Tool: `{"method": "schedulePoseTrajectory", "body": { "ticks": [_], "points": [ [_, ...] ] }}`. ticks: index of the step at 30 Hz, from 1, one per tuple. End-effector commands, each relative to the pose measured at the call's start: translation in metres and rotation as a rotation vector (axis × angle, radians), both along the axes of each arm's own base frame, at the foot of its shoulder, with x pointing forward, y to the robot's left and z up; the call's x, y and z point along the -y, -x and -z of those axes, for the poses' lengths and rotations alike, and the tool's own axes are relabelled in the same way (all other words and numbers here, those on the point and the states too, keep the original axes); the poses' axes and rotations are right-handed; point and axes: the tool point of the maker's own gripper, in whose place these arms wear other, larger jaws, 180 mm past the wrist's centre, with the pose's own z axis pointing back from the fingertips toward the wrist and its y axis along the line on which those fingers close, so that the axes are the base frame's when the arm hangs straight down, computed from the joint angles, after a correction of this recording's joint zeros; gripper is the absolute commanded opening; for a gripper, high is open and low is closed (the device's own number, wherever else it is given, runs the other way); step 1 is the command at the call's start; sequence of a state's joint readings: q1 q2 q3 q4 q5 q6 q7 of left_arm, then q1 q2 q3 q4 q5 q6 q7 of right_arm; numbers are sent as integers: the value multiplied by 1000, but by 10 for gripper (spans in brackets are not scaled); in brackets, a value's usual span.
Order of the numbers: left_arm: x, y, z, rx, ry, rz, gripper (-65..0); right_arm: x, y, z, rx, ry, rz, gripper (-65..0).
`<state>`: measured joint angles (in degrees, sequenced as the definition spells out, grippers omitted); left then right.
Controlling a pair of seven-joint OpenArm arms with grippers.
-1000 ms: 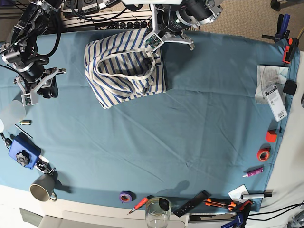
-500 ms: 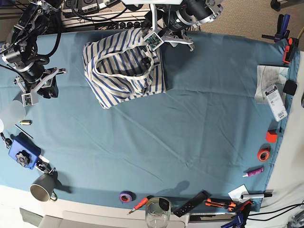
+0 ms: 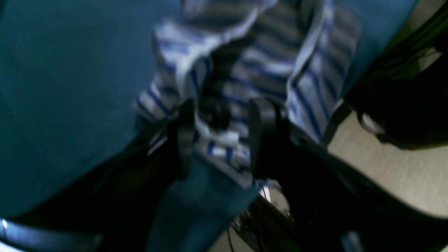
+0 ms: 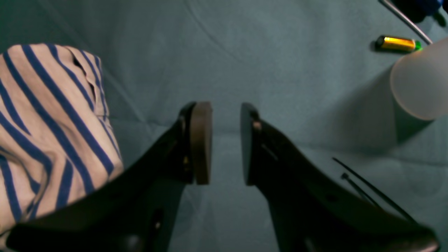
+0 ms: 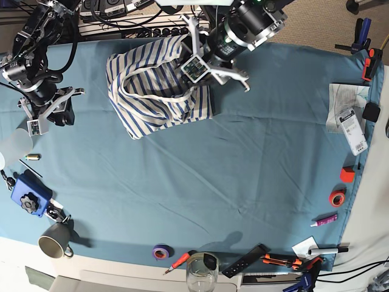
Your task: Fold the T-shirt properly
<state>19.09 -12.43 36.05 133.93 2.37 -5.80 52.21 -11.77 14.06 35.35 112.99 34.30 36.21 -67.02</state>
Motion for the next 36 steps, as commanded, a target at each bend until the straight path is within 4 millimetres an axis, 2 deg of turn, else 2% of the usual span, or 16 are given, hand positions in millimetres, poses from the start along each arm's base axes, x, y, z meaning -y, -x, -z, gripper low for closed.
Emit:
{"method": "schedulePoseTrajectory", "body": {
  "ticks": [1,4,14,22,28,30,34,36],
  "points": [
    [6,-7,-18,52,53,-4,-388,1,-7,-14,54,9,-8,-501],
    [10,-18,-29,92,79,-11,-388,1,-6,-13,52,10,-8,-501],
    [15,-37,12,46,-21,-1,-388,1,-6,-13,48,11,-8,-501],
    [3,-60,14,92,-75,-78,-388,1,-5,-12,46,11,-7,-501],
    [0,-59,48,27,-149,-72,-391,1,-6,-13,47,11,-8,-501],
    [-1,-58,55,9,-167,-72,-435,1,-6,-13,47,10,-8,-501],
    [-8,-63,56,40,-212,-89,-650,1,-6,-13,50,11,-8,-501],
    [-15,-69,53,82,-247,-114,-650,1,-6,-13,49,11,-8,-501]
  ]
}}
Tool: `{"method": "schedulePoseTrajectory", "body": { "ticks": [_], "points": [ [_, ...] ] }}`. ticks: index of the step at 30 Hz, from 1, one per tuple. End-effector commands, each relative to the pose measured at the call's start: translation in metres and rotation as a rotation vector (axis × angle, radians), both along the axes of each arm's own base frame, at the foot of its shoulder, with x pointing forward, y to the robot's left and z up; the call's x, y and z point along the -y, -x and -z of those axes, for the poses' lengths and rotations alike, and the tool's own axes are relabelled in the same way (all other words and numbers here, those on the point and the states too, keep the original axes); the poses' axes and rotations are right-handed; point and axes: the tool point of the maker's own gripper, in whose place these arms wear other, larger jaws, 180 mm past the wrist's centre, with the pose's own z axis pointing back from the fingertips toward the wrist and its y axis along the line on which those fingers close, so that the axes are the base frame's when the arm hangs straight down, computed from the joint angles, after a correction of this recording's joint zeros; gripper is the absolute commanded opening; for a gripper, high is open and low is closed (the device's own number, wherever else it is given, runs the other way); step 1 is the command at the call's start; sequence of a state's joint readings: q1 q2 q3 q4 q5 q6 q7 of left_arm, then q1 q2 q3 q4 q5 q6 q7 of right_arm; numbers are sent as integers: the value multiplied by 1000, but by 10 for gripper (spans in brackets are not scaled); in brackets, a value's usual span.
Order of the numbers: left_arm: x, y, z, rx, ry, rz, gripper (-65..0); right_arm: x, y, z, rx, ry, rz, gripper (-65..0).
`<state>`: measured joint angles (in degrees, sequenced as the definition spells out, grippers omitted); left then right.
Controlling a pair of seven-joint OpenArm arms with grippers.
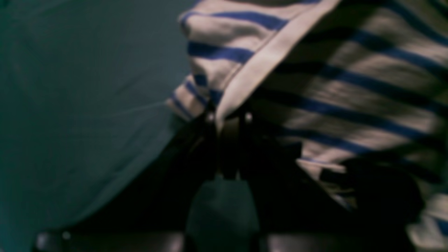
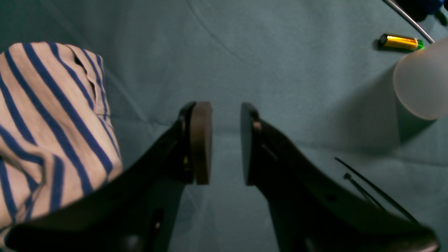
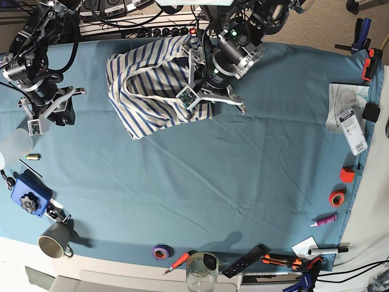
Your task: Fold the T-shirt properly
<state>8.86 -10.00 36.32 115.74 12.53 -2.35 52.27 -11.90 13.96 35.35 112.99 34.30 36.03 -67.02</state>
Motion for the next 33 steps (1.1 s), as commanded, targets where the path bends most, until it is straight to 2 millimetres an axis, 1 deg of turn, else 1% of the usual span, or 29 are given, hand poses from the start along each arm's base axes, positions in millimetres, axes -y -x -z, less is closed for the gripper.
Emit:
{"method": "schedulePoseTrajectory", "body": {
  "ticks": [1,4,8,12,14,17,20,23,24,26,27,28,30,33],
  "points": [
    [-2,-11,-15,62,19,-38,-650,1,-7,-14,52,14,-11,-501],
    [-17,-23,-19,104,-6,-129,-650,1,-7,-14,52,14,-11,-501],
    [-28,-31,-21,114,-15,-171,-650,1,-7,-14,54,14,-12,-501],
    [-49,-44,-18,119,-32,-236,-650,1,-7,-14,54,14,-11,-501],
    [-59,-49,-14,103,-31,-263,-650,1,-7,-15,56,13,-11,-501],
    [-61,-46,-3,38,-18,-229,-650,1,-8,-15,58,13,-11,-501],
    [-56,-44,-1,4,27,-221,-650,1,-8,-15,59,12,-12,-501],
    [-56,-41,-1,-17,31,-222,-650,1,-8,-15,60,10,-13,-501],
    [-56,-39,-2,-25,28,-224,-609,1,-8,-15,60,10,-13,-501],
    [-58,-38,-6,-30,25,-230,-501,-3,-9,-17,71,-10,-22,-501],
    [-59,-37,-9,-29,25,-233,-460,-8,-10,-19,82,-34,-36,-501],
    [-59,-37,-13,-25,29,-239,-436,-14,-11,-22,96,-61,-59,-501],
    [-62,-39,-23,-8,53,-273,-432,-28,-11,-27,123,-110,-126,-501],
    [-71,-38,-44,59,67,-325,-432,-46,-9,-33,135,-198,-190,-501]
  ]
}}
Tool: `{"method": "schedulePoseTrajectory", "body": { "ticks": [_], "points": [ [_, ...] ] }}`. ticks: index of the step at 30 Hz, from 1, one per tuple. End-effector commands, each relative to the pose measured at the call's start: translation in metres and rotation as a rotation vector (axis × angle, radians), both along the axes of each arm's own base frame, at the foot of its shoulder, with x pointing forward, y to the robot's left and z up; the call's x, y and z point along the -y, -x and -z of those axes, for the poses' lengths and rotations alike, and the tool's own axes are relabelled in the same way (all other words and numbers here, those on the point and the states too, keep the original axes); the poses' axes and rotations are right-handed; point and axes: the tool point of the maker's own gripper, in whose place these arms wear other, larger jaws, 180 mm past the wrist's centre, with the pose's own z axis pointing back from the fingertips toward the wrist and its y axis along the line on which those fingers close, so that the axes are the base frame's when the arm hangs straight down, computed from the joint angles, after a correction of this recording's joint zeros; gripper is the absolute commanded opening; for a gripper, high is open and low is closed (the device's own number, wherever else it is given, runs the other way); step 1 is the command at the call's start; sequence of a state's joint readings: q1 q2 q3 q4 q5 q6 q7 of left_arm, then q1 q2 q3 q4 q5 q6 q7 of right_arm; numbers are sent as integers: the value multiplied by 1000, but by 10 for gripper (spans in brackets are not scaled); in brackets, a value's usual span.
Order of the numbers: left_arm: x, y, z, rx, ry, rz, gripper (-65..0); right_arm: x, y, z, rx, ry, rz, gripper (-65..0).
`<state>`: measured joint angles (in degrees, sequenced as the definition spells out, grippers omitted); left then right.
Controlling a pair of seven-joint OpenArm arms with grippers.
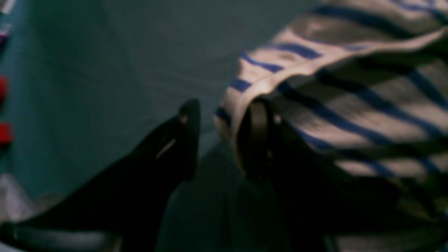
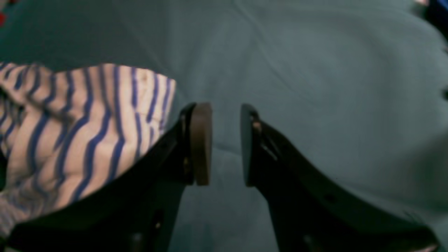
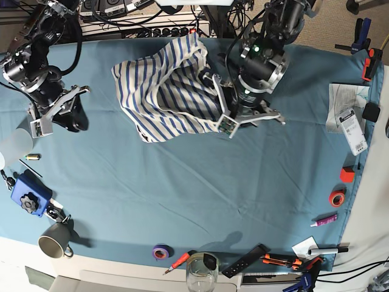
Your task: Fold the T-shirt properly
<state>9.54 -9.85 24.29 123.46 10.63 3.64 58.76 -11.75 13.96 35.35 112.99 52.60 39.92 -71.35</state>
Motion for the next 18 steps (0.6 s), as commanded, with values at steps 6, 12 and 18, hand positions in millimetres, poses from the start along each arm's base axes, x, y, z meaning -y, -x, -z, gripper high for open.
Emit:
{"method": "schedulePoseTrajectory", "body": {
  "ticks": [6,12,18],
  "points": [
    [3,23,-50,127,125,-12,-432,-47,3,-17,24,-152,-177,-501],
    [11,35,-43,100,152,20,-432,-87,7,-3,-29,-172,-301,-501],
    [34,40,-53,134,207,156,-432,-97,6,4,-43,-150,-325,-501]
  ]
}}
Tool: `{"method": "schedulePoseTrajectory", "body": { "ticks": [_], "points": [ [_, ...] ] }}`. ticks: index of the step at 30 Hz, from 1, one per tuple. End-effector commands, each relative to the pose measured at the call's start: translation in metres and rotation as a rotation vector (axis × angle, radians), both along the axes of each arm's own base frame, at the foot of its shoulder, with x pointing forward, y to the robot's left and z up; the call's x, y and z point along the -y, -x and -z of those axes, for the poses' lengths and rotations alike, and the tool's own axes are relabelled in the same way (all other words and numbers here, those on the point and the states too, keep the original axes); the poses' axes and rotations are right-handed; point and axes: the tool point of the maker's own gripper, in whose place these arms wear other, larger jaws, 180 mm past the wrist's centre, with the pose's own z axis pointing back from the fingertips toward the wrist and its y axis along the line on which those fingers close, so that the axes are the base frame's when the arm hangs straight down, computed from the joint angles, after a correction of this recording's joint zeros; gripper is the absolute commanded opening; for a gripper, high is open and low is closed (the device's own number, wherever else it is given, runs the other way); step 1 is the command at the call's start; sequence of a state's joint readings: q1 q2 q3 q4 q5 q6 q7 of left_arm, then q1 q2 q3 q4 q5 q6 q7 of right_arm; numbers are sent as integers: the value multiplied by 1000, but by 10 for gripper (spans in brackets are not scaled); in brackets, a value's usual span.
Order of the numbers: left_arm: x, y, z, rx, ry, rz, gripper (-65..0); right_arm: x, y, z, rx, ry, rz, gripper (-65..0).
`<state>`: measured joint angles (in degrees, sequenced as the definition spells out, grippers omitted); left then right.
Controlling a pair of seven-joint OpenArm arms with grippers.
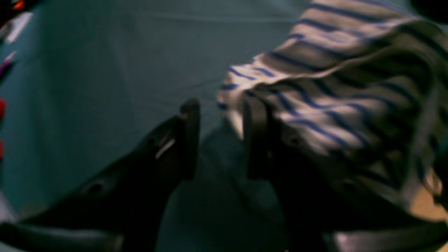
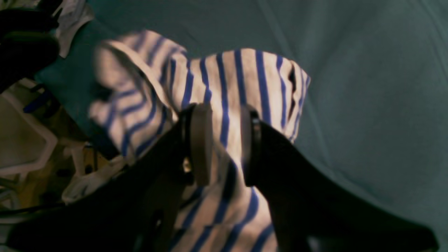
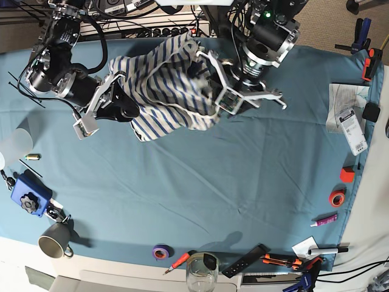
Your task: Fold the T-shirt properly
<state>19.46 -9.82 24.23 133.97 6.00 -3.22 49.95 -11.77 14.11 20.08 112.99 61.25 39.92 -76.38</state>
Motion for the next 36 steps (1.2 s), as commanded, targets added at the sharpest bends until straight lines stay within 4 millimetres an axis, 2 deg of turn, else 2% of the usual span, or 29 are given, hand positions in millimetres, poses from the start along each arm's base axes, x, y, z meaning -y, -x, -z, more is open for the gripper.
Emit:
{"method": "schedulePoseTrajectory", "body": {
  "ticks": [1,5,11,16,20,24,26,30,33,36],
  "points": [
    [3,-2,-11,42,22,10,-432,1,-6,-12,50,-8,1,-501],
    [-1,-4,-8,48,-11,-2,-432,1,-6,-12,48,-5,1,-501],
    [-58,-16,1,39,-207,-265,-432,-1,-4,-6,27,-10,-5,-502],
    [-64,-11,7,13,-241,-278,-432,-10,2,37,-126,-72,-23,-502],
    [-64,-10,8,8,-242,-278,-432,-11,-5,64,-219,-120,-12,-501],
    [-64,-10,8,8,-243,-278,-432,3,-19,87,-279,-67,26,-502],
    [-64,-10,8,5,-244,-279,-432,9,-25,92,-290,-37,40,-502],
    [-66,-7,11,-14,-253,-283,-432,6,-32,79,-260,-74,25,-502],
    [-70,-2,16,-35,-278,-292,-432,-9,-31,56,-224,-147,-32,-502],
    [-74,9,25,-70,-304,-298,-433,-17,-33,32,-147,-124,-75,-502]
  ]
}}
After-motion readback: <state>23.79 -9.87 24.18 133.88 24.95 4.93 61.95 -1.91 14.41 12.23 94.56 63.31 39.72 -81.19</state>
